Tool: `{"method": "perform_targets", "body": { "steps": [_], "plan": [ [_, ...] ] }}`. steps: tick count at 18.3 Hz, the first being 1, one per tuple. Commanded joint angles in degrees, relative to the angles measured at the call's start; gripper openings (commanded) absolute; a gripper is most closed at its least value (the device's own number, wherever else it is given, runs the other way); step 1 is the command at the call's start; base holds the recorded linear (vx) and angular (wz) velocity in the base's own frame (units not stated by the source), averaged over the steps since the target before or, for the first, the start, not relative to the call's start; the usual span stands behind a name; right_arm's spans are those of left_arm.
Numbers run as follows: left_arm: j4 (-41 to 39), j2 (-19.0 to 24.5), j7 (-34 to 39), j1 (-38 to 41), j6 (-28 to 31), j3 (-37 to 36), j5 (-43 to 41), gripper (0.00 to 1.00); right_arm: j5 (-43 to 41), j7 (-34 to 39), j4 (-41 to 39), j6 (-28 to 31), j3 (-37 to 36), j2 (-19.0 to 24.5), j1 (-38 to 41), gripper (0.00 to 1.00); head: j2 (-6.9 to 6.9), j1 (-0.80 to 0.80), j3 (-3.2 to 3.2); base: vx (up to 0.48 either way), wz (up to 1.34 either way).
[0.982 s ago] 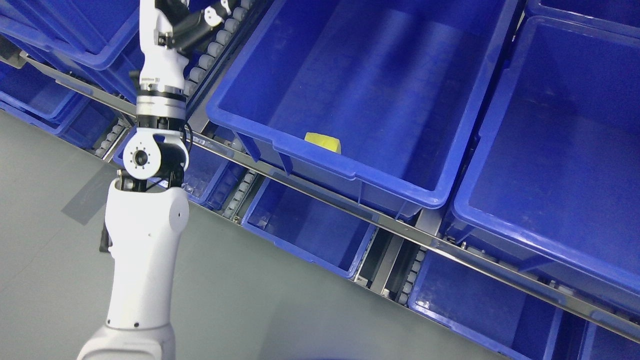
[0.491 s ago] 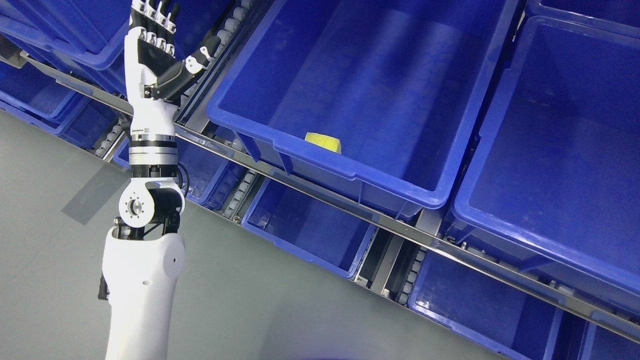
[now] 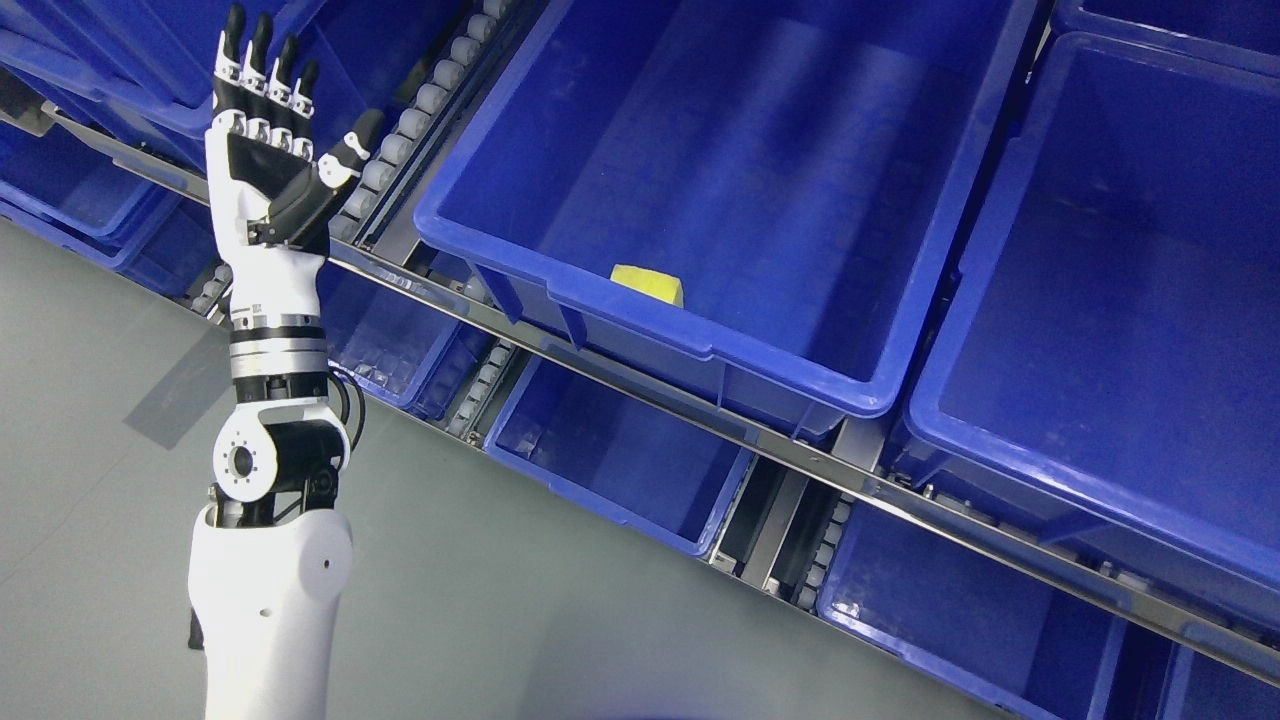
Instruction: Move yellow foam block to right shelf middle
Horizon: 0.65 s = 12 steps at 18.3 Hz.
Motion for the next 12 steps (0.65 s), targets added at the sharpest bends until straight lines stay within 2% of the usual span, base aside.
{"method": "perform_targets", "body": {
  "steps": [1, 6, 12],
  "plan": [
    [-2.1, 1.0, 0.1, 5.4, -0.4, 3.0, 1.5, 1.0, 0.2, 0.0, -1.0, 0.0, 0.0, -1.0, 0.1, 1.0, 0.0, 0.0, 0.0, 0.0, 0.0],
    [-2.1, 1.0, 0.1, 10.3, -3.8, 4.3, 1.5, 1.0, 0.2, 0.0, -1.0, 0.0, 0.0, -1.0, 0.1, 1.0, 0.0, 0.0, 0.0, 0.0, 0.0],
    [-2.1, 1.0, 1.1, 10.8, -2.5, 5.4, 1.5, 1.0, 0.2, 0.0, -1.0, 0.0, 0.0, -1.0, 0.1, 1.0, 0.0, 0.0, 0.0, 0.0, 0.0]
  ]
}}
